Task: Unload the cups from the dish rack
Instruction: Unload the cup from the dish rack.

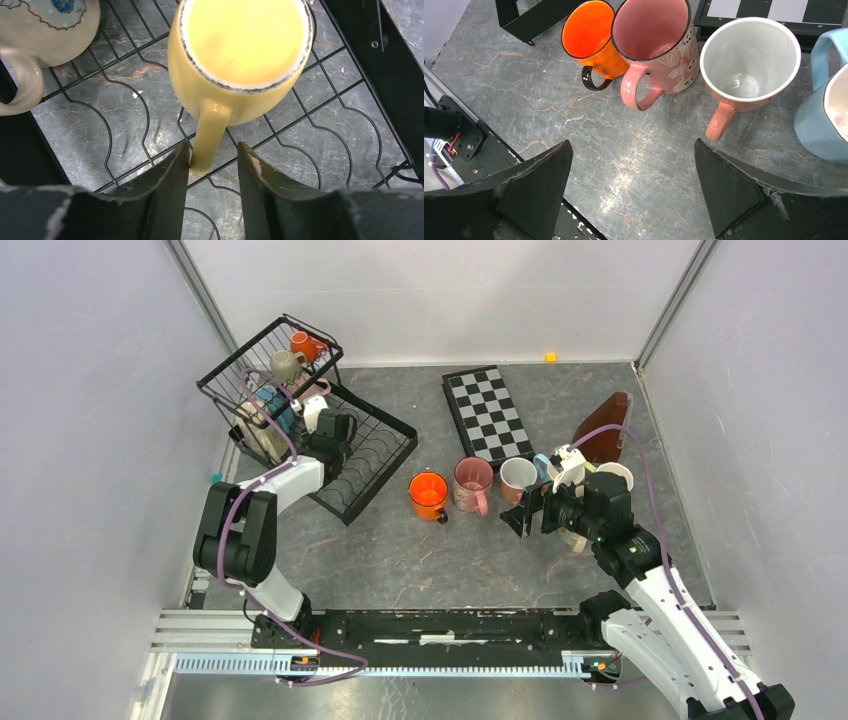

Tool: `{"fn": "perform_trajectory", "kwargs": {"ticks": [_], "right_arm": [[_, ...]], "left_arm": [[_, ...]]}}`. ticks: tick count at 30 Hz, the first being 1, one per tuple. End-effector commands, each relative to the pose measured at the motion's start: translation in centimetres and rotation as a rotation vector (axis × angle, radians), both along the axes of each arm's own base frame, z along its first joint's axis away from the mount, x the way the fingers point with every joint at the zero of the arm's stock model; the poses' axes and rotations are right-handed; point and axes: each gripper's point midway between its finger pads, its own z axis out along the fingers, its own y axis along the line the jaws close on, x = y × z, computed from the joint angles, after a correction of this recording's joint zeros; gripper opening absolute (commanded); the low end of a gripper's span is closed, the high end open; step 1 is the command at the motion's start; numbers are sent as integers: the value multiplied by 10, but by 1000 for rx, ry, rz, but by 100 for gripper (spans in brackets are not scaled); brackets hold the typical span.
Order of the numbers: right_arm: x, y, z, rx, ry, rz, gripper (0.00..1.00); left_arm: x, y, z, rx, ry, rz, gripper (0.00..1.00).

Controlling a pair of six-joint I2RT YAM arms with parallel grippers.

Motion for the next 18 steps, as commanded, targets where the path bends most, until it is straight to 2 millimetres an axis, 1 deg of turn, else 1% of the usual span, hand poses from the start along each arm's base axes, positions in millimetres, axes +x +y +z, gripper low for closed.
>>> {"fn": "perform_trajectory", "kwargs": {"ticks": [1,7,12,16,18], "right_arm": [[2,0,2,-7,-28,1,98],[3,0,1,-5,-26,0,98],[2,0,1,-1,-26,2,98],[1,0,1,-2,-27,4,98],[2,-1,0,-10,-26,1,98]], "left_arm": [[9,-9,0,-22,-45,-54,44],[-1,-21,-3,-64,-51,-49,36],[-14,-28,-8,-48,-48,-27,35],[-16,-23,-11,-23,-42,-7,35],[-13,-19,-8,2,-42,7,38]]}}
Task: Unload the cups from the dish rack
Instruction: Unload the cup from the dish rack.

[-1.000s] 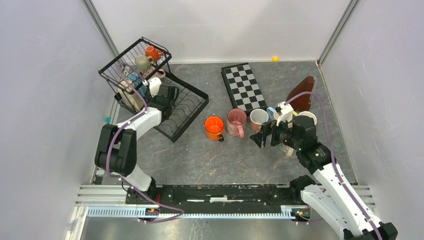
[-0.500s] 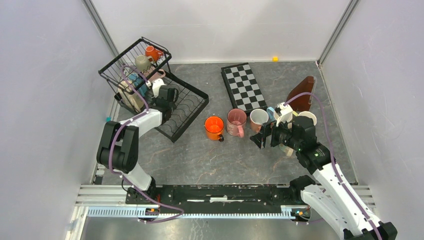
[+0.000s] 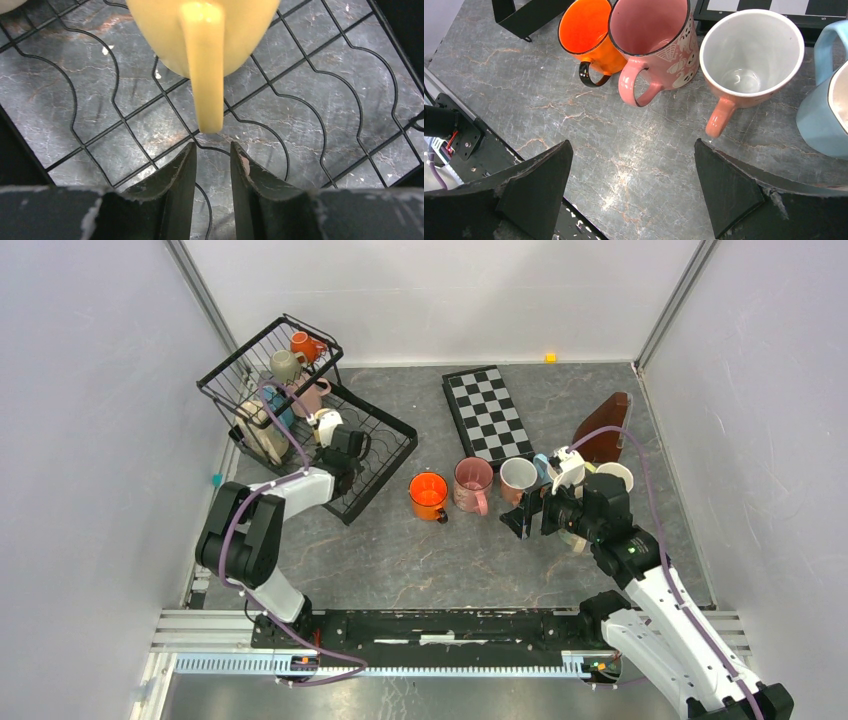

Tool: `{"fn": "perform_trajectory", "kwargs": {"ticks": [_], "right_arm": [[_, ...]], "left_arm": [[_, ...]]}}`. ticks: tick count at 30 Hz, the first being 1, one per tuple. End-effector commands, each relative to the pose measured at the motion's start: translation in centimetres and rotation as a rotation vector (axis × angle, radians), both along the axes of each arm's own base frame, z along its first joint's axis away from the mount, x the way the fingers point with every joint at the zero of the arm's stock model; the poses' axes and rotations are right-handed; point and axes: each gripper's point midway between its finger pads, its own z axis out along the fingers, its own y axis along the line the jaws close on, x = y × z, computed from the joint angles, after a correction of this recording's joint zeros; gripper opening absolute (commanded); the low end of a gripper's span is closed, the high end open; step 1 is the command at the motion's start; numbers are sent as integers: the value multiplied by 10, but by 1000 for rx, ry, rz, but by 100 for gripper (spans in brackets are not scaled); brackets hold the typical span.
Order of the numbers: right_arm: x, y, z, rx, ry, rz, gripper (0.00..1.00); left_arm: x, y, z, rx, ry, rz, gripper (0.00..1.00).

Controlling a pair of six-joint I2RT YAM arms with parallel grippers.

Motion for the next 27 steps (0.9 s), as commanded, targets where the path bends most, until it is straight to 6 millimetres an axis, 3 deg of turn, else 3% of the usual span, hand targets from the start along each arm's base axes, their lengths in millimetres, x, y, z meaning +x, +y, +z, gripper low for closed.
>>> {"fn": "perform_trajectory", "kwargs": {"ticks": [1,5,14,23,27], "right_arm": [[3,-1,5,-8,-35,0,98],[3,-1,4,-12,-34,-1,98],[2,-3,3,-25,-29,-3,98],[1,-4,-4,-33,-17,-4,98],[1,-5,-6,-38,-15,-9,98]], "left_arm": [[13,14,23,30,-85,91,40],[22,20,30,55,-91,110,46],[40,24,29,70,-78,111,47],[51,24,29,89,-79,94,39],[56,21,31,89,-85,77,26]]}}
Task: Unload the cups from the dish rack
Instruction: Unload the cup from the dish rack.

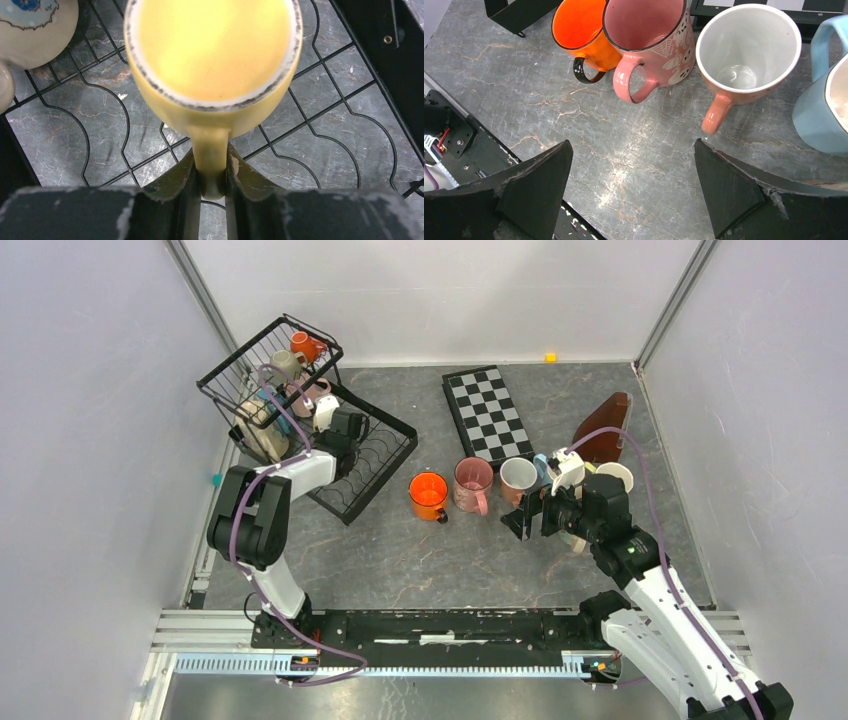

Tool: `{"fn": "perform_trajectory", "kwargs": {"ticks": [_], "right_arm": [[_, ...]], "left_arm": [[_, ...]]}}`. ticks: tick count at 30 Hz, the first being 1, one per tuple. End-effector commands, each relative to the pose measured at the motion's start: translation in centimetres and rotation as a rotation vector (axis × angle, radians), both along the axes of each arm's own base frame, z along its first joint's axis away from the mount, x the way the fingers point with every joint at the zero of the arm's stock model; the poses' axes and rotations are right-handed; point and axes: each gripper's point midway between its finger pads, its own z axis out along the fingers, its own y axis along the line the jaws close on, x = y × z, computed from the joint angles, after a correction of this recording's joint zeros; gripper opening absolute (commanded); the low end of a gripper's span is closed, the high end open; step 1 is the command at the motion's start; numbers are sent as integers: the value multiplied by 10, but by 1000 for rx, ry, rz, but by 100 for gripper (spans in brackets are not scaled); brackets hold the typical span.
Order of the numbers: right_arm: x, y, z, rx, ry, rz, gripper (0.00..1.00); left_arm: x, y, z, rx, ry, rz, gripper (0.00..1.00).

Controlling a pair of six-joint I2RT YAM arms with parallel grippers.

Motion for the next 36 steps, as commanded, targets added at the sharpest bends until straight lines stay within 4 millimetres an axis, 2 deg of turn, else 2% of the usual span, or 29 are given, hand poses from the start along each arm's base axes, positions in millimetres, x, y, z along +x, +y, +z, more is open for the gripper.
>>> {"fn": "perform_trajectory", "kwargs": {"ticks": [1,5,6,10,19,23,30,36], "right_arm": [[2,-3,-1,-19,-17,-13,98],[2,-3,-2,-16,-16,-14,98],[2,-3,-2,-14,-15,-15,98],[3,-2,-1,-4,-16,-16,98],[7,4,7,44,-24,-25,98],[10,6,13,73,-30,-33,98],[16,12,33,144,-52,-51,98],[23,21,60,228,-78,-50,98]], "left_arm": [[20,1,21,29,-62,-13,21],[17,-5,27,5,-75,-26,3],[15,-7,30,3,-81,-32,2],[5,-18,42,-19,-110,-59,2],[-18,-49,88,-89,-207,-142,2],[-30,-57,101,-99,-210,-172,2],[-47,-83,138,-174,-265,-278,2],[-66,-110,172,-265,-309,-402,2]]}}
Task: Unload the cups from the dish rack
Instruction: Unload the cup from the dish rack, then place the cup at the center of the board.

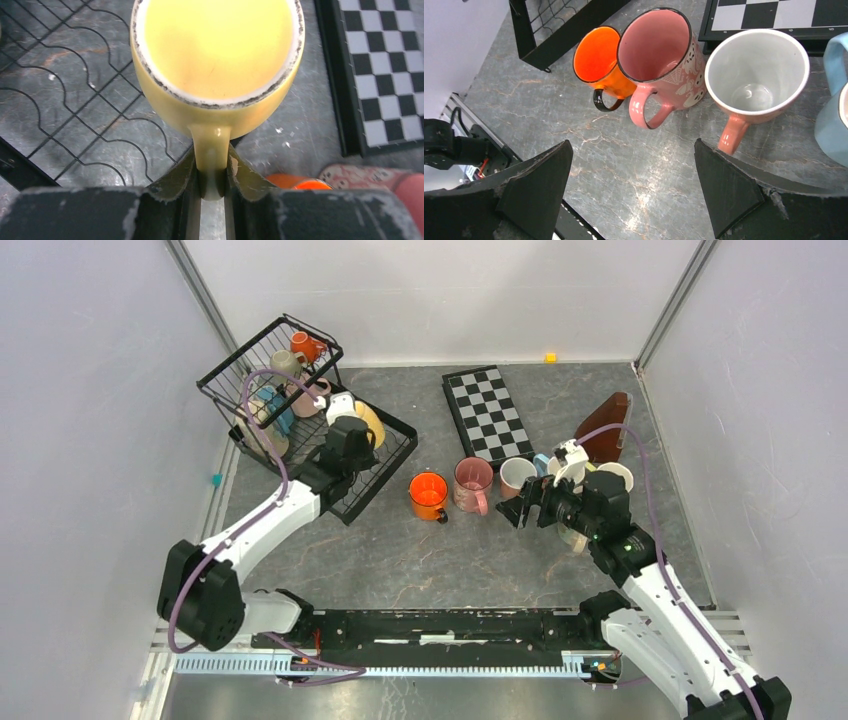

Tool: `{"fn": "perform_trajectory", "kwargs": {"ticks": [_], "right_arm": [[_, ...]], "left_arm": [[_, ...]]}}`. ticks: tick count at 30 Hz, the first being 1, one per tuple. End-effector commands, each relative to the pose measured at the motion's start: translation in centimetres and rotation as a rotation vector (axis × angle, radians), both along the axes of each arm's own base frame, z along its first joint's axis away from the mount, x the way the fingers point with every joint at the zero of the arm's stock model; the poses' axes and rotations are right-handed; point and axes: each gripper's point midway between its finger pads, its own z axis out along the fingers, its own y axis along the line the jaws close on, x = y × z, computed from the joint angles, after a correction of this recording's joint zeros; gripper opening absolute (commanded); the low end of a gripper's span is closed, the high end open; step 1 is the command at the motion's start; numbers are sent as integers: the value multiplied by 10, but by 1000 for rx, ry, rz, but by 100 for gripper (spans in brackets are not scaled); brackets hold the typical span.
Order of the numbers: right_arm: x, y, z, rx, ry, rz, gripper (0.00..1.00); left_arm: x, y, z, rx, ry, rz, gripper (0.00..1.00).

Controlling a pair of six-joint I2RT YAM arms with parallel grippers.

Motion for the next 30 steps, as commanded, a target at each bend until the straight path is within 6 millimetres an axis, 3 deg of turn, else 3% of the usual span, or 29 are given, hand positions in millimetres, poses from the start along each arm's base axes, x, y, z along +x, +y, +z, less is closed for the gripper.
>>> {"fn": "perform_trajectory", "kwargs": {"ticks": [1,12,19,30], "right_arm": [[11,13,50,116,-93,6,98],[20,41,99,353,-148,83,98],[21,51,128,487,-196,130,98],[17,56,149,639,-218,165,98]], "left_arm": [[-4,-28,74,-158,-162,-101,2],[-55,-84,143,-403,-210,-399,2],[-88,-120,175,-598,-200,-558,2],[-128,-172,215,-853,-203,-748,2]]}}
